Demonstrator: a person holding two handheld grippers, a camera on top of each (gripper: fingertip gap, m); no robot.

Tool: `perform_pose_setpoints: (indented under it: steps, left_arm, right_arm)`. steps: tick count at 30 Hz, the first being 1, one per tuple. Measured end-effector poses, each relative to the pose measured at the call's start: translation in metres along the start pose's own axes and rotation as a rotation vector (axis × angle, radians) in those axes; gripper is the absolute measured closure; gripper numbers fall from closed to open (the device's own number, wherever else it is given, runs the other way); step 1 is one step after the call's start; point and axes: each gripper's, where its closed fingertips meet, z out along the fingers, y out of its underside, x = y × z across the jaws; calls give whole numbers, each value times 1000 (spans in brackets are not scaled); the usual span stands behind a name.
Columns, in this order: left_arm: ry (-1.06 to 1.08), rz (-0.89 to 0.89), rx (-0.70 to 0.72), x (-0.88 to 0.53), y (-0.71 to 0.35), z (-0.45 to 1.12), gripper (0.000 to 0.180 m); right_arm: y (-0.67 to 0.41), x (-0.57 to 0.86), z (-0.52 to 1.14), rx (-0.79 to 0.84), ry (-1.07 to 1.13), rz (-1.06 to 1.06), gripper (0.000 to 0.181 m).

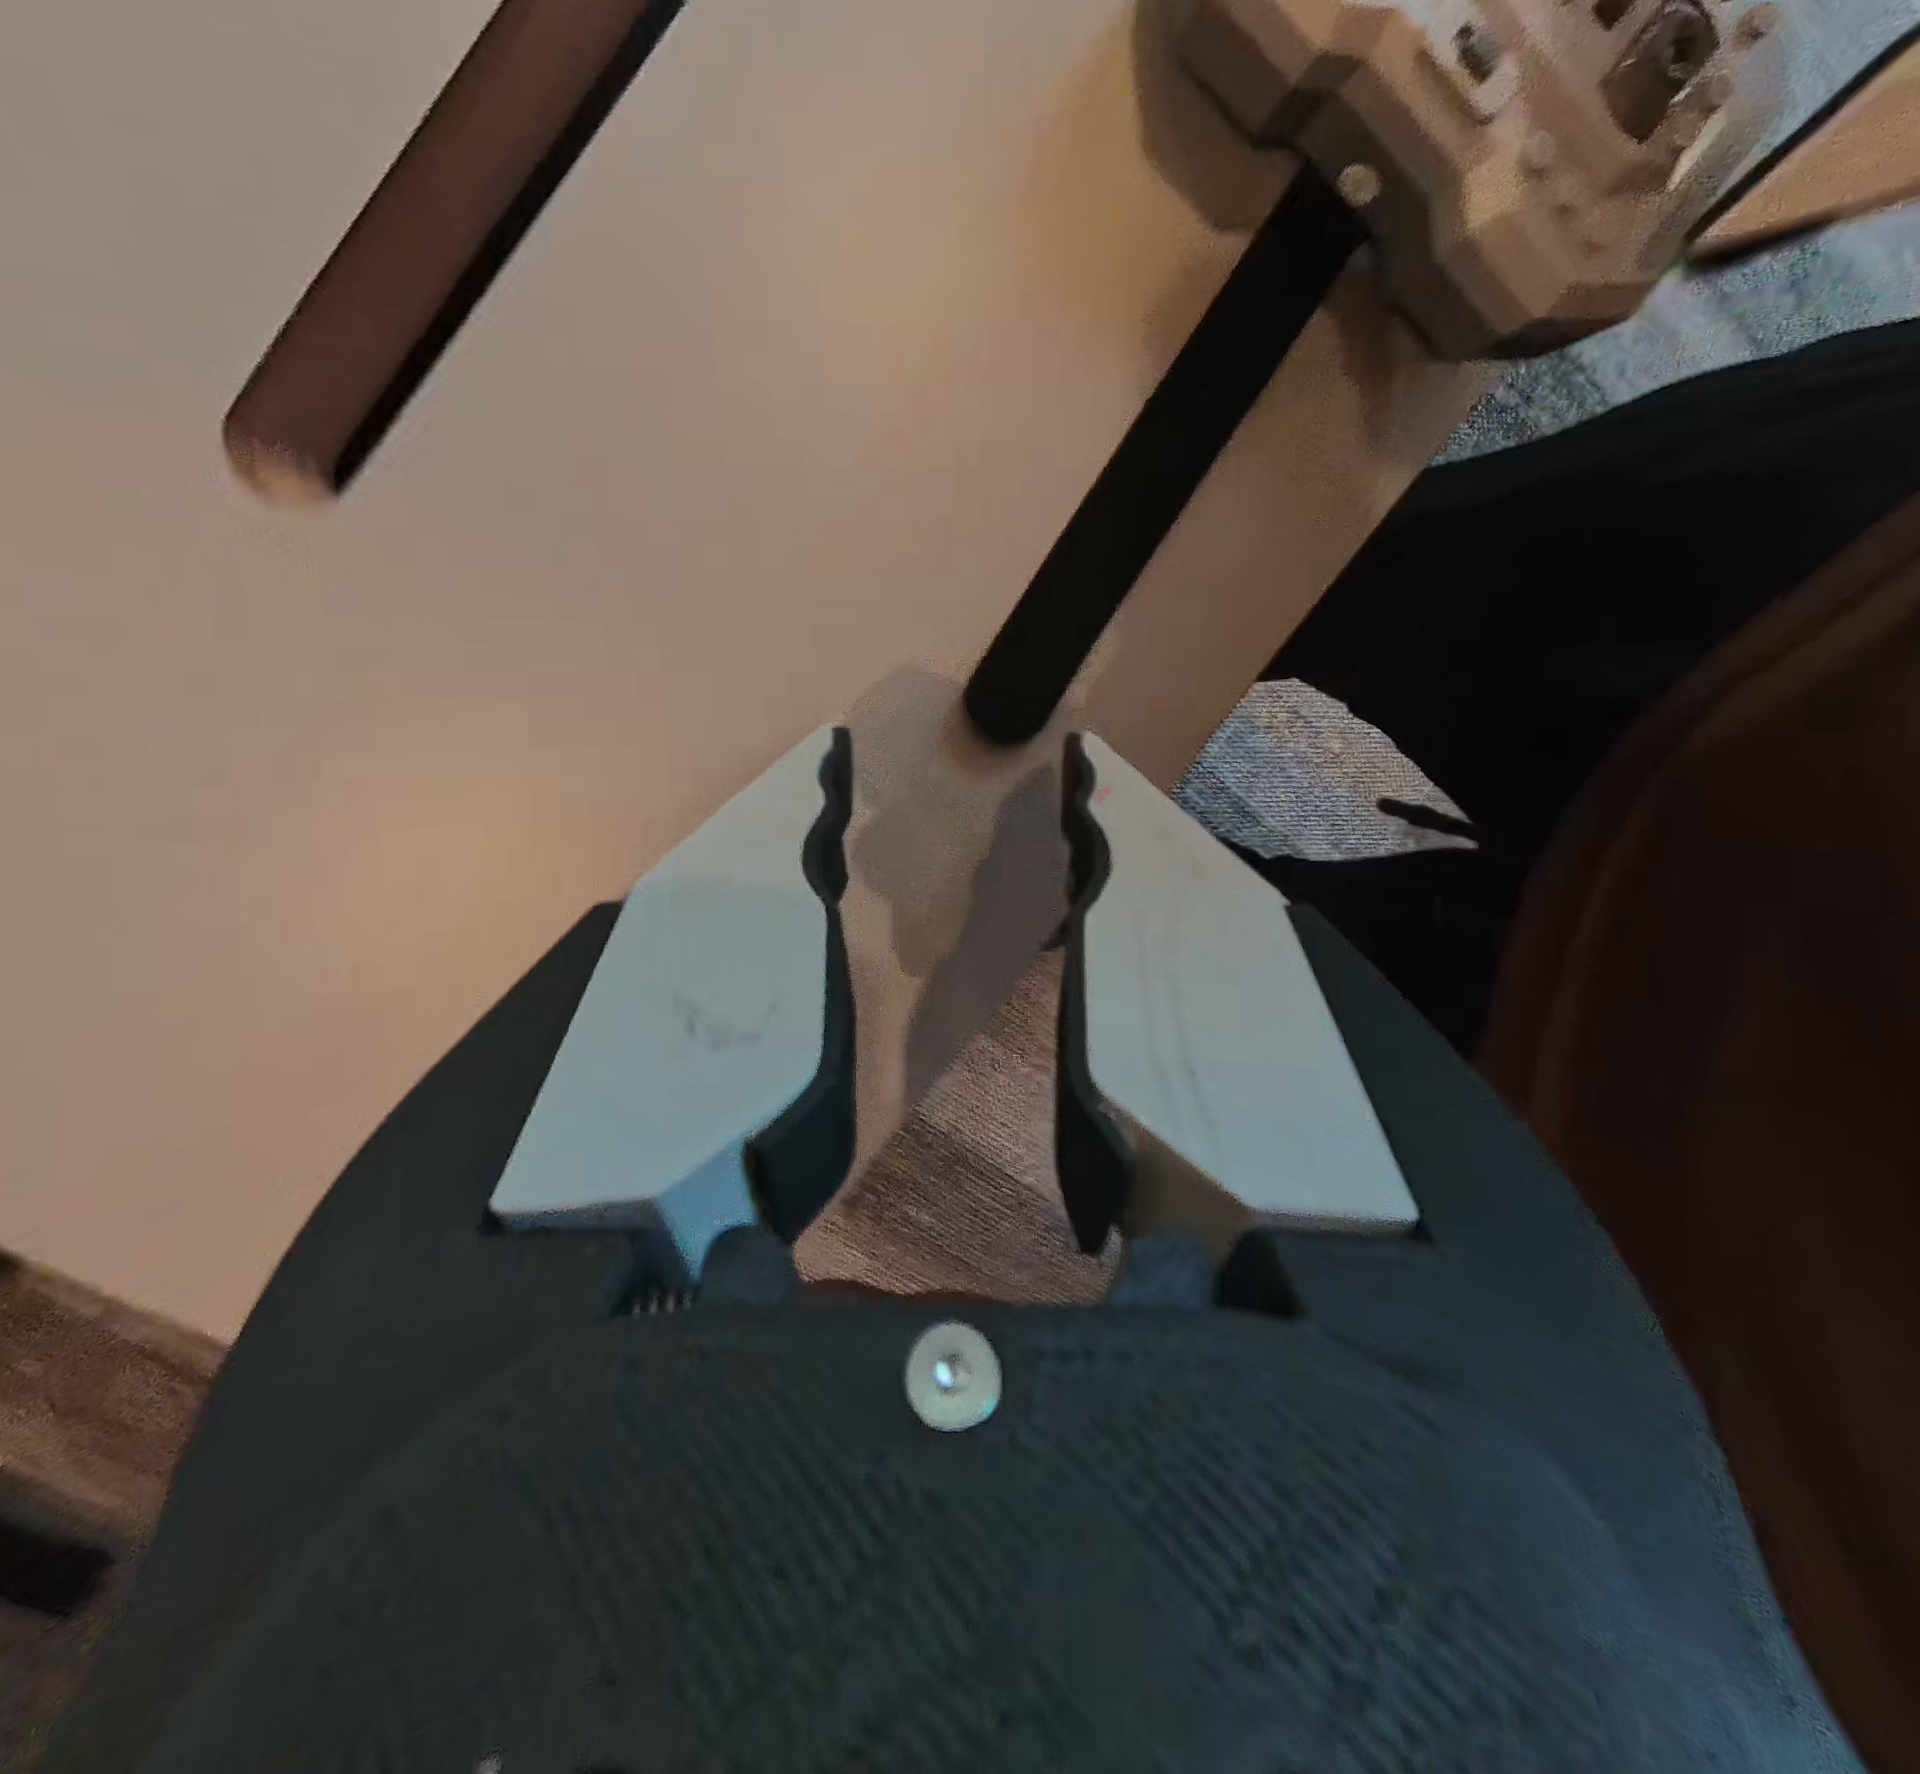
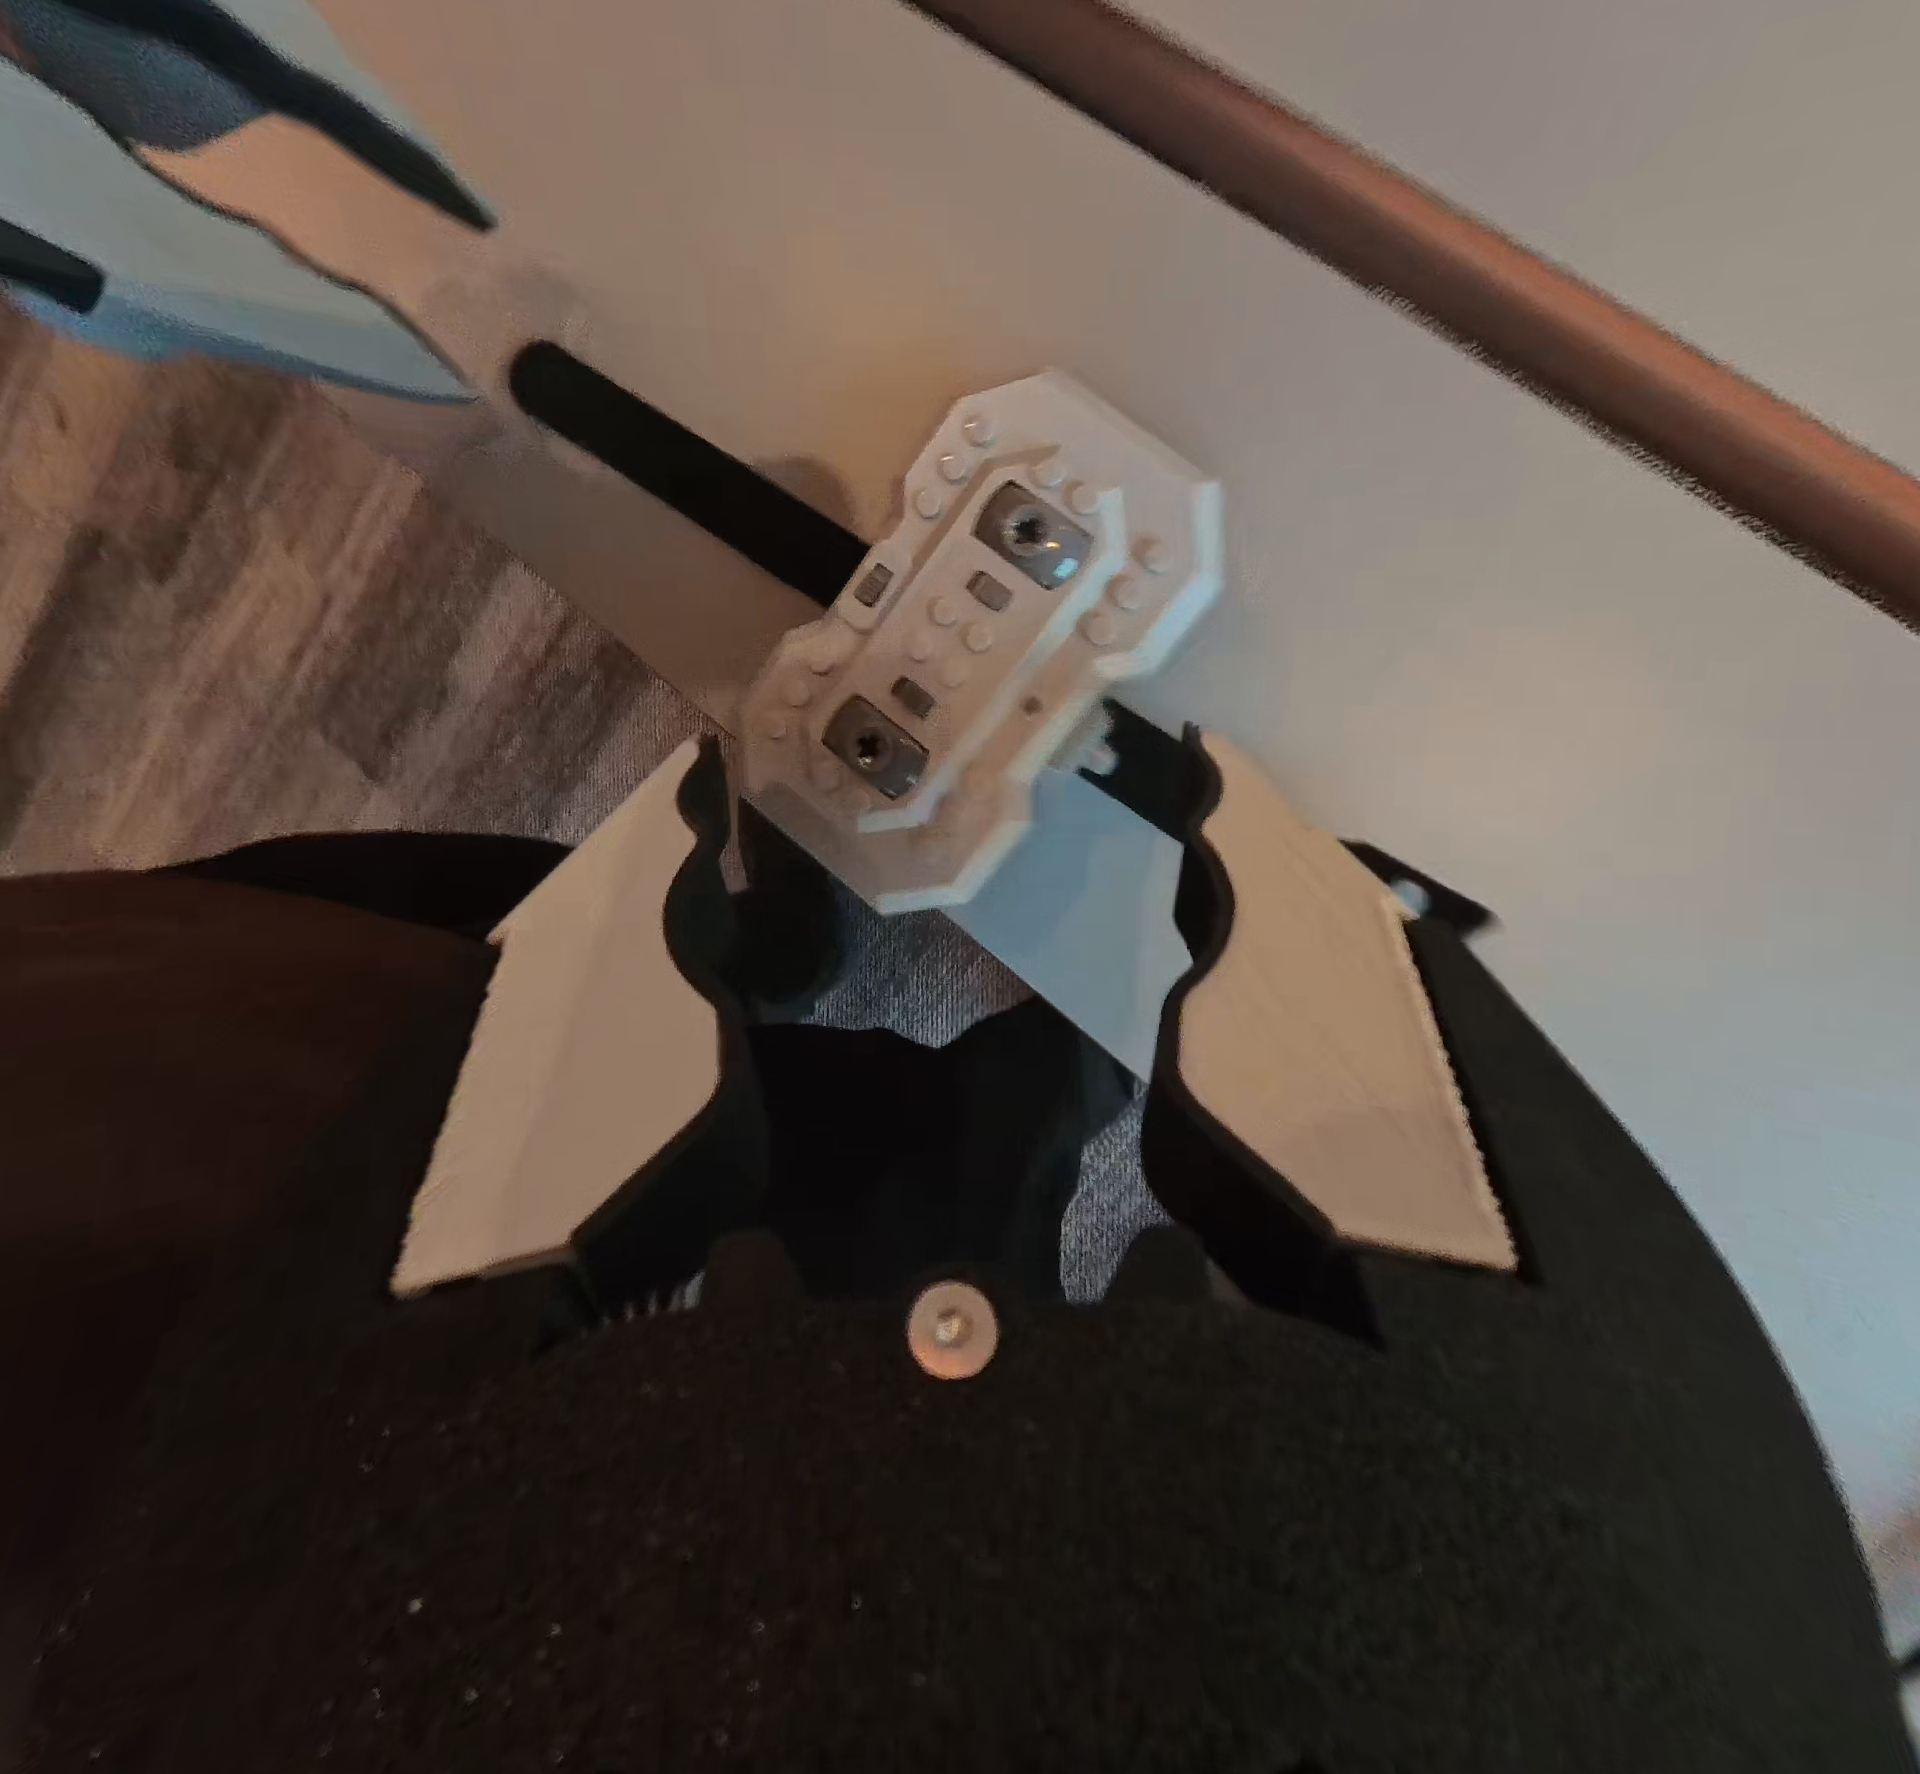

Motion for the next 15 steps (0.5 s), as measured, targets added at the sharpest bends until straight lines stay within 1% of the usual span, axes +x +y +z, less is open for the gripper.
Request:
perform_pose_setpoints:
  steps: [3, 6, 8, 11, 13, 15]
  left_arm:
    - [18, -110, 28, 2, 16, -11, 139]
    - [3, -141, 42, 4, 27, -15, 138]
    - [3, -146, 61, 7, 26, -14, 138]
    - [10, -138, 62, 13, 22, -6, 139]
    - [13, -111, 65, 18, 16, 0, 140]
    - [3, -79, 48, 21, 14, 8, 140]
  right_arm:
    - [4, 31, -24, 63, 45, 89, 103]
    - [29, 70, -32, 50, 78, 270, 105]
    - [37, 85, -32, 68, 60, 352, 108]
    - [39, 84, -20, 55, -38, 426, 120]
    - [31, 75, -15, 74, -121, 462, 143]
    - [23, 70, -14, 87, -154, 468, 171]
